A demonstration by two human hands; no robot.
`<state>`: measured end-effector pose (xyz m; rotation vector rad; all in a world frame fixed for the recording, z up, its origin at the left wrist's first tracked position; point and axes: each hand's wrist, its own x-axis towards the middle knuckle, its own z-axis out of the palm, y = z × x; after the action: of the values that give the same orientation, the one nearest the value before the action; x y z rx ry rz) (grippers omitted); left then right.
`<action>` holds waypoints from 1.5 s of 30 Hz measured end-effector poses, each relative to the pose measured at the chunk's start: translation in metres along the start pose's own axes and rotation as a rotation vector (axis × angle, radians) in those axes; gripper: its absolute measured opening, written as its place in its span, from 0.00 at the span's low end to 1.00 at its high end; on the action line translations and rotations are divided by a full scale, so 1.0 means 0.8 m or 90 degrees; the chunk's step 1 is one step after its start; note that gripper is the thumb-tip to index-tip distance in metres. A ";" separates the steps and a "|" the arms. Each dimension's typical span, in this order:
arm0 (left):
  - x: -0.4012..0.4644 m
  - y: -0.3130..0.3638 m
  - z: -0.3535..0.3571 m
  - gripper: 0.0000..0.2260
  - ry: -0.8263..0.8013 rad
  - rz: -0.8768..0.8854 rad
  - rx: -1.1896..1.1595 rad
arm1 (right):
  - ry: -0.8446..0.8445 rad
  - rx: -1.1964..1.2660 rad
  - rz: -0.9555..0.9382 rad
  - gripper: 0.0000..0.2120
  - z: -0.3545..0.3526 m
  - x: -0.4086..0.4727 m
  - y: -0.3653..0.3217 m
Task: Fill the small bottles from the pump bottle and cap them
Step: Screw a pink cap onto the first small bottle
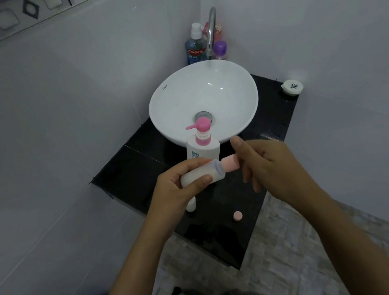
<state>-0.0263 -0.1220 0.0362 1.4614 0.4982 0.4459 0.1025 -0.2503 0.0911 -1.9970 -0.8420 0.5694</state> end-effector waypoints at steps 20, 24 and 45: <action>-0.001 0.005 -0.002 0.13 -0.004 0.013 -0.003 | -0.061 0.044 -0.068 0.09 -0.007 -0.006 0.005; -0.002 0.003 -0.003 0.11 -0.002 0.004 0.003 | -0.001 -0.020 -0.020 0.15 0.003 -0.003 0.005; -0.011 0.000 -0.003 0.13 0.007 -0.018 0.009 | -0.001 0.039 0.013 0.13 0.014 -0.010 0.009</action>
<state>-0.0349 -0.1251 0.0364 1.4650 0.5313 0.4288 0.0925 -0.2527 0.0796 -1.9512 -0.7965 0.6014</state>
